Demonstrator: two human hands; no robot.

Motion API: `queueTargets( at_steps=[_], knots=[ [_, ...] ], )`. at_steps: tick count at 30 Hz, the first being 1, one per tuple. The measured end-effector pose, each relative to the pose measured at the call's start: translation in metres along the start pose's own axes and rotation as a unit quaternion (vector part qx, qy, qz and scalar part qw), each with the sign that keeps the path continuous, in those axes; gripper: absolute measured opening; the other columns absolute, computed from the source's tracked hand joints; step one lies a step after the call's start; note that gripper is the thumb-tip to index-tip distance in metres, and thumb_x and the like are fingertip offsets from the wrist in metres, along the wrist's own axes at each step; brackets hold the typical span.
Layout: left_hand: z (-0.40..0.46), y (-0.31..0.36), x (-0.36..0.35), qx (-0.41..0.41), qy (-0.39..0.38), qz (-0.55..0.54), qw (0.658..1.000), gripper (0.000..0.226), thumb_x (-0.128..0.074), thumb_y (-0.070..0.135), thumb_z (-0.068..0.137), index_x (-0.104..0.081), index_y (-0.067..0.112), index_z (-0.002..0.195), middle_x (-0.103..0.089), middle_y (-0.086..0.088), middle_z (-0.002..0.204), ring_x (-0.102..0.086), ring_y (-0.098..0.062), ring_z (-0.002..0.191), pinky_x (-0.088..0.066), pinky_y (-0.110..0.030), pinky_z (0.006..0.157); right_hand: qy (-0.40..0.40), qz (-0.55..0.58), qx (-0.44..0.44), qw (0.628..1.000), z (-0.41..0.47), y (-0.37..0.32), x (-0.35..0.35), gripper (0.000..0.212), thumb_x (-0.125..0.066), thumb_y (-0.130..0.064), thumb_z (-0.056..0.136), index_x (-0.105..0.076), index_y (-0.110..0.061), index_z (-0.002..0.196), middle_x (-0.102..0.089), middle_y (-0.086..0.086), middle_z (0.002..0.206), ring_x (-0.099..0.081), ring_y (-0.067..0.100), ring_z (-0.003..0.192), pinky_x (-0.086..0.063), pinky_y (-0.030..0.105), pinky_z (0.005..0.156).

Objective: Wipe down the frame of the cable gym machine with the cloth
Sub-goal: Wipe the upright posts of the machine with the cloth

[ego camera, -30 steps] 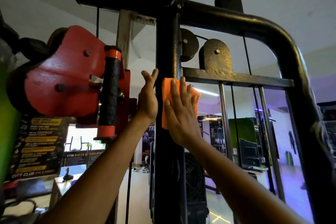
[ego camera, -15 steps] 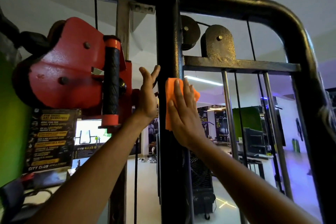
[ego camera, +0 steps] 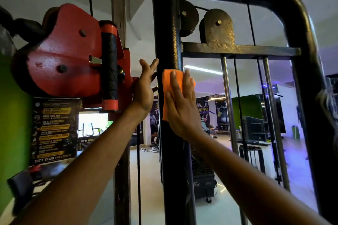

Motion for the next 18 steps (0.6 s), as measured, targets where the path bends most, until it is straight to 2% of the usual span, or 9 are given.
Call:
queueTargets(
  at_steps=[3,5,8,11,13,15,18],
  knots=[
    [0.001,0.000,0.001,0.003,0.001,0.000,1.000,0.072,-0.006,0.063,0.112,-0.041,0.029,0.165,-0.034,0.004,0.174,-0.030,-0.018,0.161,-0.023,-0.058,0.131,0.007,0.008,-0.013,1.000,0.049,-0.006,0.005,0.066,-0.031,-0.055,0.115,0.001,-0.047,0.172,0.025,-0.013,0.179,0.016,0.032,0.167,-0.018,0.069,0.130],
    [0.002,-0.001,0.002,0.005,0.008,0.002,1.000,0.070,-0.005,0.059,0.113,-0.042,0.030,0.165,-0.036,0.005,0.173,-0.032,-0.018,0.160,-0.024,-0.056,0.131,0.016,0.002,-0.011,1.000,0.060,-0.009,0.005,0.066,-0.031,-0.055,0.115,0.000,-0.046,0.172,0.020,-0.010,0.180,0.010,0.033,0.168,-0.024,0.070,0.128],
    [0.001,-0.005,0.005,-0.001,-0.003,-0.001,1.000,0.074,-0.005,0.065,0.110,-0.044,0.031,0.164,-0.038,0.005,0.172,-0.033,-0.017,0.160,-0.024,-0.059,0.131,0.022,-0.011,-0.006,1.000,0.018,-0.010,0.000,0.067,-0.031,-0.054,0.114,0.003,-0.047,0.172,0.021,-0.012,0.180,0.010,0.030,0.168,-0.029,0.067,0.127],
    [-0.002,-0.007,0.010,0.010,-0.017,0.009,1.000,0.087,-0.012,0.082,0.096,-0.046,0.037,0.162,-0.038,0.005,0.172,-0.033,-0.017,0.160,-0.023,-0.063,0.130,-0.003,0.001,-0.009,1.000,-0.049,-0.004,-0.005,0.068,-0.034,-0.052,0.114,0.005,-0.050,0.171,0.027,-0.019,0.177,0.017,0.023,0.168,-0.029,0.065,0.126],
    [-0.004,-0.007,0.011,0.014,-0.023,0.020,0.999,0.088,-0.012,0.084,0.093,-0.047,0.041,0.161,-0.037,0.008,0.172,-0.032,-0.015,0.160,-0.020,-0.065,0.130,-0.017,0.015,-0.026,0.999,-0.060,-0.001,-0.004,0.068,-0.032,-0.055,0.113,0.007,-0.054,0.169,0.028,-0.022,0.176,0.017,0.021,0.167,-0.029,0.062,0.124],
    [-0.006,-0.004,0.010,0.020,-0.024,0.025,0.999,0.086,-0.008,0.079,0.096,-0.045,0.039,0.162,-0.035,0.009,0.173,-0.031,-0.015,0.161,-0.018,-0.064,0.131,-0.004,-0.001,-0.028,1.000,-0.038,-0.003,-0.003,0.067,-0.029,-0.057,0.113,0.008,-0.054,0.169,0.026,-0.019,0.177,0.013,0.024,0.168,-0.027,0.060,0.125],
    [-0.006,-0.002,0.007,0.016,-0.022,0.023,0.999,0.078,-0.002,0.068,0.108,-0.041,0.031,0.165,-0.035,0.007,0.173,-0.029,-0.016,0.161,-0.016,-0.061,0.132,0.017,-0.021,-0.018,0.999,0.015,-0.012,-0.002,0.067,-0.029,-0.056,0.113,0.003,-0.047,0.172,0.018,-0.009,0.181,0.009,0.031,0.168,-0.022,0.063,0.131]
  ],
)
Point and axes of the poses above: each hand's wrist, its own z-axis towards the middle knuckle, its own x-axis out of the back of the hand, y = z × x, the point moved 2 cm from there along z, towards the middle knuckle
